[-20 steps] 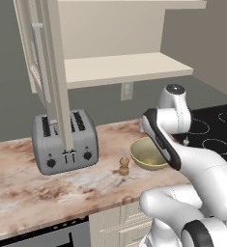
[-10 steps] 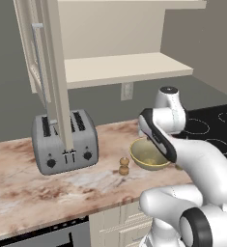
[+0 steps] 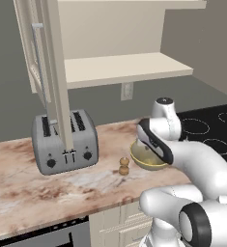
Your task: Retrieve the bottle and the shaker from the cabinet and place them next to the mixing bowl on the counter. Then add garlic from the fridge to the mixing bowl.
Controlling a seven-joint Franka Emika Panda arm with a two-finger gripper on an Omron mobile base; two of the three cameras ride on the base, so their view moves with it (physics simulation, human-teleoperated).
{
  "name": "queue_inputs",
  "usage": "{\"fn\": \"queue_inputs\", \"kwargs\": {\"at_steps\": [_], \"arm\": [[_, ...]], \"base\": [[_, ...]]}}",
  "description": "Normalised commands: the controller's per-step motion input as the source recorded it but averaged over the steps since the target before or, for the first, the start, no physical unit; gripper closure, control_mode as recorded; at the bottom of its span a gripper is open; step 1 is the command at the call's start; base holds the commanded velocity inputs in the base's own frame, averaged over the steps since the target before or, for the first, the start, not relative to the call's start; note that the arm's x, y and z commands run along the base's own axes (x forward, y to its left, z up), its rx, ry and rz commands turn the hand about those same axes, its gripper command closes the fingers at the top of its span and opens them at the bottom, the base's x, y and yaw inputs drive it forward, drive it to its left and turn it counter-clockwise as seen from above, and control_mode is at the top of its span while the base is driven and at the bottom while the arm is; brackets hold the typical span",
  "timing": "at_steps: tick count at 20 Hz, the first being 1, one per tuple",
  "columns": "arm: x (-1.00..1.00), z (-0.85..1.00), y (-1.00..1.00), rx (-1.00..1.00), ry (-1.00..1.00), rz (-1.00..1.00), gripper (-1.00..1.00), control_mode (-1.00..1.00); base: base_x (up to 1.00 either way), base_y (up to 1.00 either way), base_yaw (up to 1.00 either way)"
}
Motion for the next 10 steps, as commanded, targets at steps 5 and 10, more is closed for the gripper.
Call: {"fn": "queue_inputs", "kwargs": {"at_steps": [5, 10], "arm": [[0.0, -0.51, 0.0, 0.0, 0.0, 0.0, 1.0, -1.0], [0.01, -0.27, 0.0, 0.0, 0.0, 0.0, 1.0, -1.0]], "base": [[0.0, 0.0, 0.0], [0.0, 0.0, 0.0]]}}
